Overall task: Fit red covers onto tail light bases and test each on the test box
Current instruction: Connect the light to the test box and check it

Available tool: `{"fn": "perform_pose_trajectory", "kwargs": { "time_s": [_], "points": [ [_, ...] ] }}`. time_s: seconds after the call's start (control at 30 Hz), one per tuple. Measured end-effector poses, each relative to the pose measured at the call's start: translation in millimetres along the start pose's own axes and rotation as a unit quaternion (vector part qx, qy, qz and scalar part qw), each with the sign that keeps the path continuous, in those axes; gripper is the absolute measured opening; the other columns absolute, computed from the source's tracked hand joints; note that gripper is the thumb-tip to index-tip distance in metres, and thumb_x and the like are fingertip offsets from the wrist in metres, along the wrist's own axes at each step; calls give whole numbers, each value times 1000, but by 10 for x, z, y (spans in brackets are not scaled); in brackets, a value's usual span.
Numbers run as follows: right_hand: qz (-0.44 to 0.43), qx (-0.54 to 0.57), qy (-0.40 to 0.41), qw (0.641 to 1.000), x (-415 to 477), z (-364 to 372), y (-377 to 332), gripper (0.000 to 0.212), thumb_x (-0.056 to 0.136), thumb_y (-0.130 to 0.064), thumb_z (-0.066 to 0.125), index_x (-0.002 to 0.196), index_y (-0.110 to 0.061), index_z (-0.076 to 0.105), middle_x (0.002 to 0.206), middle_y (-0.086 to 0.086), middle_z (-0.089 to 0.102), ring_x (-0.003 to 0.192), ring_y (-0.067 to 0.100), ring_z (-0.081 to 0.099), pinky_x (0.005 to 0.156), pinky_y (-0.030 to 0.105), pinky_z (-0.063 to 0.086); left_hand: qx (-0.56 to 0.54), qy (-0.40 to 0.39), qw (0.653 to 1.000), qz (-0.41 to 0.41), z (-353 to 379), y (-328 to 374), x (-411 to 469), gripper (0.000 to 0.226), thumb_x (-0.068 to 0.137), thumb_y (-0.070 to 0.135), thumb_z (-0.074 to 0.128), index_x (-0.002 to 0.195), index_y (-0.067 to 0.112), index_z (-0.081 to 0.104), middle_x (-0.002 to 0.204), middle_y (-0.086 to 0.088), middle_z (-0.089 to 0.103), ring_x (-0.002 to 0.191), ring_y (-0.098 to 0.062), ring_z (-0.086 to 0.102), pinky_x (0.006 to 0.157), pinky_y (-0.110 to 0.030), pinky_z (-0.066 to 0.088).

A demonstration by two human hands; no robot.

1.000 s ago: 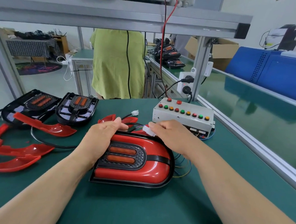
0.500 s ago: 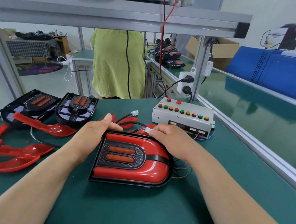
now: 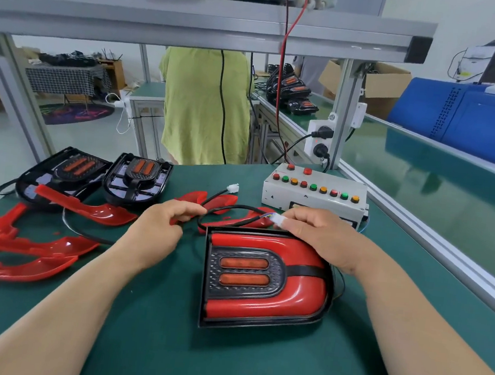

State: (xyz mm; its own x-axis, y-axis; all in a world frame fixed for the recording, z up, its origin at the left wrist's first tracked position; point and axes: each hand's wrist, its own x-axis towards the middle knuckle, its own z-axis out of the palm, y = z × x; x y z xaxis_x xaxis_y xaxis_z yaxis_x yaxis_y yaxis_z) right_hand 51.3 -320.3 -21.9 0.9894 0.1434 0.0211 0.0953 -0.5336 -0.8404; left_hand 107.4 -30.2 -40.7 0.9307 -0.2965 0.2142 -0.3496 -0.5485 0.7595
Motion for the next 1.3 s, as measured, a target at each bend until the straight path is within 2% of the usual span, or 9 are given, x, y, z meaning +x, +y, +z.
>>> {"fn": "perform_pose_trajectory", "kwargs": {
  "time_s": [0.17, 0.43, 0.6, 0.77, 0.87, 0.93, 1.13, 1.2, 1.3],
  "points": [
    [-2, 17, 1, 1000, 2, 39, -9, 17, 94, -51, 59, 97, -41, 72, 95, -12, 75, 86, 8, 72, 86, 34, 58, 74, -26, 996, 36, 102, 11, -30, 35, 88, 3, 68, 100, 35, 73, 115, 19, 56, 99, 7, 53, 79, 4, 32],
    [-3, 24, 17, 1000, -12, 52, -21, 16, 94, -50, 59, 92, -41, 72, 91, -14, 75, 82, 5, 71, 77, 24, 58, 44, 41, 998, 12, 164, 36, -56, 39, 91, -6, 54, 110, 24, 71, 111, 11, 61, 98, 6, 55, 82, 3, 32],
    [-4, 29, 25, 999, -8, 80, -15, 19, 93, -54, 58, 90, -40, 72, 89, -15, 74, 80, 3, 71, 73, 21, 57, -10, 55, 998, -19, 168, 50, -84, 40, 95, 0, 52, 100, 36, 69, 114, 16, 63, 105, -2, 59, 92, -19, 40],
    [1, 21, 31, 999, -10, 91, -21, 25, 91, -59, 57, 91, -39, 72, 87, -18, 73, 79, 0, 69, 72, 21, 54, -118, 104, 985, -74, 236, 114, -91, 16, 98, 23, 59, 103, 31, 72, 102, 13, 70, 73, 6, 66, 77, -24, 54],
    [4, 21, 30, 999, -10, 99, -24, 26, 92, -57, 57, 93, -36, 72, 89, -15, 74, 80, 0, 69, 72, 20, 53, -216, 131, 961, -110, 306, 151, -73, 13, 97, 18, 62, 104, 19, 73, 72, 18, 67, 56, 7, 59, 53, -9, 46],
    [3, 19, 30, 999, -5, 110, -26, 25, 92, -55, 58, 94, -34, 72, 91, -12, 74, 81, 2, 70, 73, 20, 54, -241, 128, 954, -124, 323, 194, -73, 12, 94, 16, 66, 103, 19, 73, 78, 14, 69, 55, 5, 56, 49, -7, 42],
    [12, -4, 15, 1000, 1, 101, -33, 25, 92, -53, 61, 95, -31, 73, 93, -12, 74, 84, 5, 70, 79, 23, 55, -257, 155, 948, -109, 259, 250, -83, 32, 84, 3, 75, 110, 20, 70, 108, -10, 71, 97, -18, 64, 92, -27, 50],
    [11, -12, 8, 1000, -5, 93, -41, 27, 91, -53, 62, 95, -28, 73, 91, -11, 74, 82, 4, 70, 76, 20, 55, -185, 178, 963, -85, 243, 252, -97, 33, 83, 8, 77, 106, 29, 69, 102, -9, 71, 95, -20, 67, 88, -26, 51],
    [10, -19, 7, 1000, -14, 88, -54, 32, 89, -55, 64, 94, -24, 73, 90, -9, 75, 81, 5, 71, 77, 22, 56, -99, 211, 971, -54, 264, 274, -116, 32, 83, 15, 77, 109, 31, 67, 102, 12, 62, 92, -13, 66, 85, -24, 51]
  ]
}}
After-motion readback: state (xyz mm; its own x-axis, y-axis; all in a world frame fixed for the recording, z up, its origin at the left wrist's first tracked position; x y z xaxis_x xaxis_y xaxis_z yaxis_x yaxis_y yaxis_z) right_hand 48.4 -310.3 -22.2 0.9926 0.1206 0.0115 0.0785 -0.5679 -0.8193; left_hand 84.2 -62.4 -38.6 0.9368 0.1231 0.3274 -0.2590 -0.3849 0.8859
